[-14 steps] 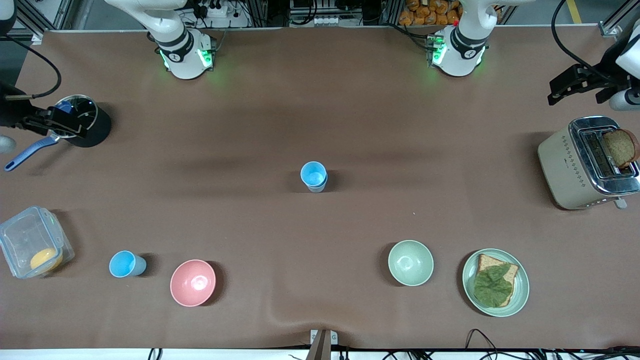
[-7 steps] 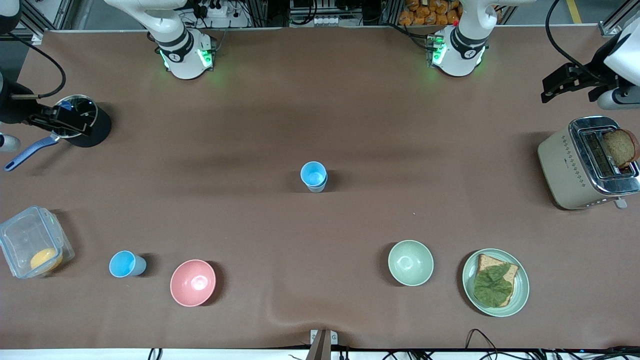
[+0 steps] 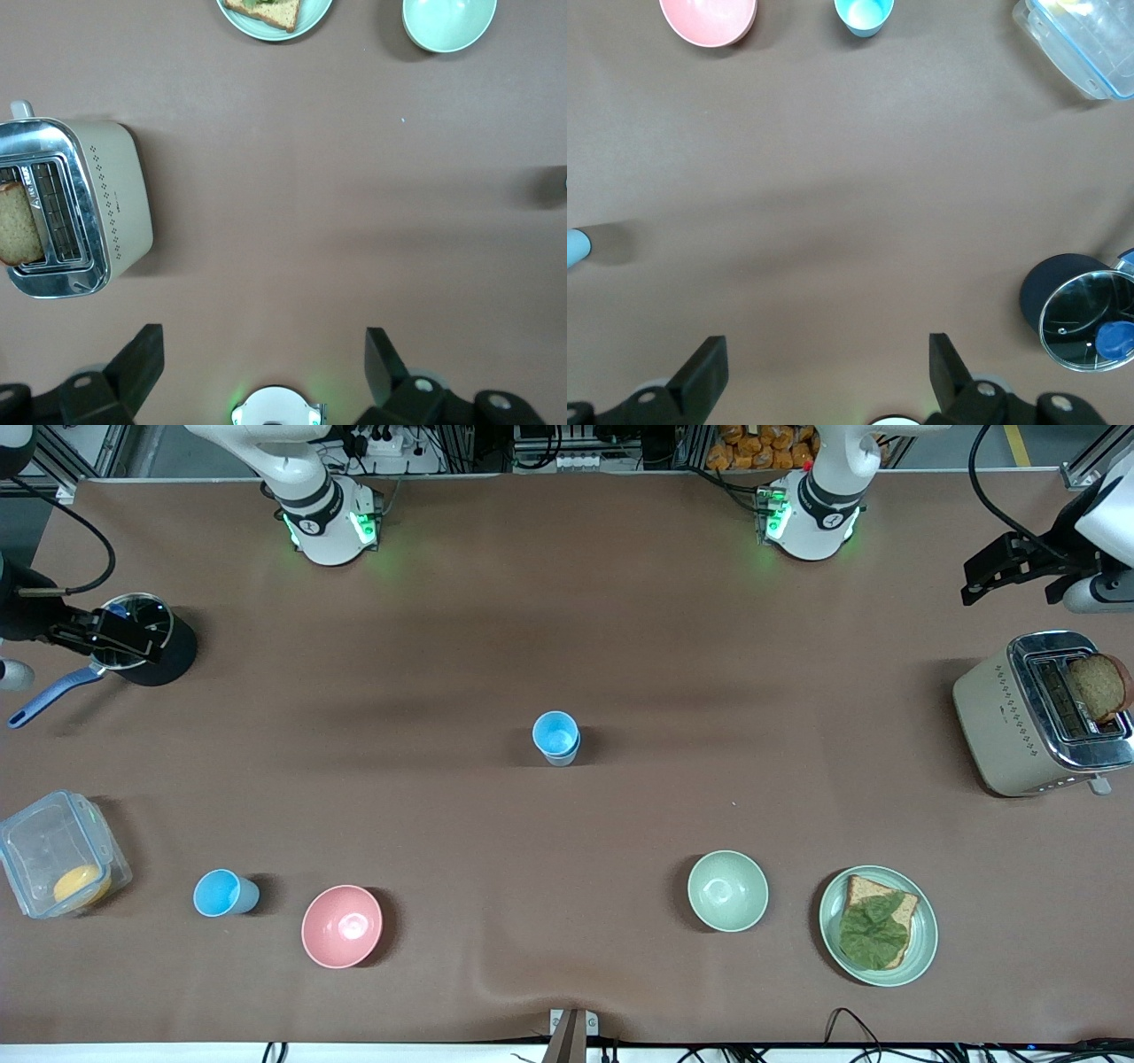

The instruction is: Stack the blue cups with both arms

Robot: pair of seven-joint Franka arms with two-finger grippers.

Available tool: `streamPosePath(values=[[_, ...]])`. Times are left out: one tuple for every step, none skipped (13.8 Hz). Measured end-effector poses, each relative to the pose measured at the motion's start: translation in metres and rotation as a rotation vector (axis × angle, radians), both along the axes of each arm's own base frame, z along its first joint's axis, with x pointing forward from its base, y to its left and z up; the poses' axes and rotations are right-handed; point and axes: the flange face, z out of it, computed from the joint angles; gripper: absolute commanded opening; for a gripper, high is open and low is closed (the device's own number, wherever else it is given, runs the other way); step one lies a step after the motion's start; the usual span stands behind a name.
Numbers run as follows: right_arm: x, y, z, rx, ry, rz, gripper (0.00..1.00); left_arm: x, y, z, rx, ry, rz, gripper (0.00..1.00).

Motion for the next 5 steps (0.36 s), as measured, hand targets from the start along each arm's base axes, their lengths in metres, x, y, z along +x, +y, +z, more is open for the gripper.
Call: streamPosePath(values=[[0.0,0.0,0.0,0.0,0.0,0.0,1.0,0.0007,0.0,-0.0004,0.0,-0.001,0.0,1.0],[-0.0001,0.0,-0.0001,0.0,0.001,0.0,1.0,0.0013,0.0001,-0.0013,0.0,0.001,0.0,1.0],[-0.0004,0.0001,-0.0002,0.0,0.003,0.0,1.0,0.0018,0.0002,-0.0019,0.0,0.002,0.001,1.0],[-0.0006,0.0003,-0.0004,0.0,0.005,0.0,1.0,0.0021,0.0005,-0.0024,0.0,0.002,0.001,1.0],[-0.0007,0.0006,-0.0005,0.0,0.006,0.001,1.0,0.0024,0.0011,-0.0026,0.0,0.003,0.003,1.0]])
